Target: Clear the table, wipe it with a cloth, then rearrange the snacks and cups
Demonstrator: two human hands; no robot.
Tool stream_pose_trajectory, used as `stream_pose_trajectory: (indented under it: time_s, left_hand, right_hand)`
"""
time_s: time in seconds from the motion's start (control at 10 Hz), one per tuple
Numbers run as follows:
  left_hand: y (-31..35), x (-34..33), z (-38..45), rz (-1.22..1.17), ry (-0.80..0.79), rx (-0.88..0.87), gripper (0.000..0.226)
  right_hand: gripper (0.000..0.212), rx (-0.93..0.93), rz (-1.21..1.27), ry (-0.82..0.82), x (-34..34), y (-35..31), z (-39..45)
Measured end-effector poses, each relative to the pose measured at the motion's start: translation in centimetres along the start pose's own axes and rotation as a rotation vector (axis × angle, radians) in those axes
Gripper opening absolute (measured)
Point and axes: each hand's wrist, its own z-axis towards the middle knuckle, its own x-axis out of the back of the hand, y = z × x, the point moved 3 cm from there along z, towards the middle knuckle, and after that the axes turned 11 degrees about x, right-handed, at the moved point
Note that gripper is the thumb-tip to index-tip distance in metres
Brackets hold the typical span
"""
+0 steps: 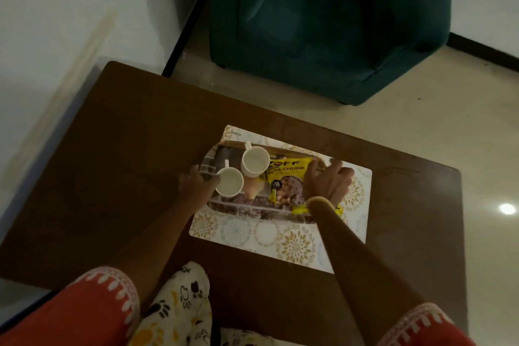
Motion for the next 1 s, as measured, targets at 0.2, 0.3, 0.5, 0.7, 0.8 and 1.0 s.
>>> stream_pose_trajectory:
  time_s: [0.2, 0.3, 0.5, 0.7, 0.8, 1.0]
  left_hand:
    - [-0.1, -1.7, 0.6, -0.11, 0.001, -0.004, 0.09]
    - [-0.3, -2.8, -0.1, -0.084, 0.05, -0.024, 0.092]
    - [0.3, -5.6, -1.7, 0.06, -0.012, -0.12, 0.1]
    - [0.5, -7.9, -3.3, 0.159, 0.014, -0.159, 0.106]
    - [0.2, -7.8, -4.8, 0.257, 0.076, -0.218, 0.106]
    - [2.2, -6.9, -11.8, 0.672, 0.382, -0.63, 0.093]
  right_hand:
    - [0.072, -0.336, 0.199, -0.332, -2.2, 7.0, 0.6]
    - [0.071, -0.278, 0.255, -0.359, -2.0, 8.1, 0.1]
    - [0.074, -0.461, 0.26, -0.29, -0.6, 12.1, -1.5]
    - [0.074, -0.406, 0.272, -0.319, 0.7, 14.2, -2.1]
    - [0.077, -0.345, 0.146, -0.352, 2.0, 13.9, -2.2]
    - [0.08, 0.156, -0.191, -0.361, 5.4, 9.7, -4.5]
